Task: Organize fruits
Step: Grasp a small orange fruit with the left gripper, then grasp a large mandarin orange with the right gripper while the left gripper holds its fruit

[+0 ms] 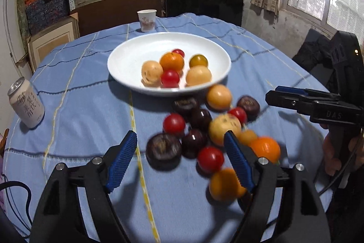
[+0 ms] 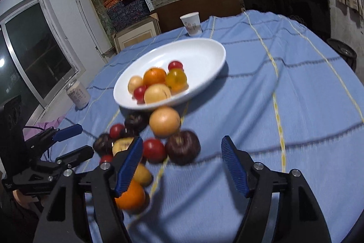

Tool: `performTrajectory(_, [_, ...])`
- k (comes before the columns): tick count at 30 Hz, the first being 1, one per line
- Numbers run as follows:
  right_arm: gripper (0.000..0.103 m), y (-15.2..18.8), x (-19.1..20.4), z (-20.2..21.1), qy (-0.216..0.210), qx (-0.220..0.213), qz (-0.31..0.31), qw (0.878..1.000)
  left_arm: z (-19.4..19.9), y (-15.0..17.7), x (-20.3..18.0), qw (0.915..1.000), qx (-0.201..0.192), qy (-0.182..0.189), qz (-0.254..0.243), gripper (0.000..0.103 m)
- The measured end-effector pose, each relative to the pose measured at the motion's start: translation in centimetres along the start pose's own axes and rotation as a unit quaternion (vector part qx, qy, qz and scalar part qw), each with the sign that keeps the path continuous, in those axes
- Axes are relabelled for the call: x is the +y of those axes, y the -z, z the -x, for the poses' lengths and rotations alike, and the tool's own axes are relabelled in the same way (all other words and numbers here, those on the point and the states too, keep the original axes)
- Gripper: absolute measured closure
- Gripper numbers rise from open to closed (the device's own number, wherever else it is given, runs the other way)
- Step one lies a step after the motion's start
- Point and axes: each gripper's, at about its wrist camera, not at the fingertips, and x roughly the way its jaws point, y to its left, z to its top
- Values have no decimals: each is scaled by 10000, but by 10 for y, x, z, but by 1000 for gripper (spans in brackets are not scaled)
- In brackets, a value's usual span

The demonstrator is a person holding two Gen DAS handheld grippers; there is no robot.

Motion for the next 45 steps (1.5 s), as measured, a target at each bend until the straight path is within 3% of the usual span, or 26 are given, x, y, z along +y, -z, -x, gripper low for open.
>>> performTrajectory(2, [29,6,2,10,-70,-87,63,9999,3,12,-4,9999,57,13,-83,27])
performTrajectory(3, [23,9,5,13,-41,-141,142,9998,4,15,-5,9999,80,22,-78,27])
performTrajectory(15, [22,16,10,25,8,-408,403,9984,17,37,-26,9999,84,91,-65,28])
performTrajectory(22, [22,17,14,27,29,-465,518,9976,-4,42,-35,9981,593,-65,-125,67])
performTrajectory(40, [22,18,15,28,-9,-472,515,9976,-5,42,-33,9981,603,-54,-73,65])
performTrajectory(45, [22,18,15,28,-12,-475,510,9976,0,41,-30,9991,428,-61,19,66])
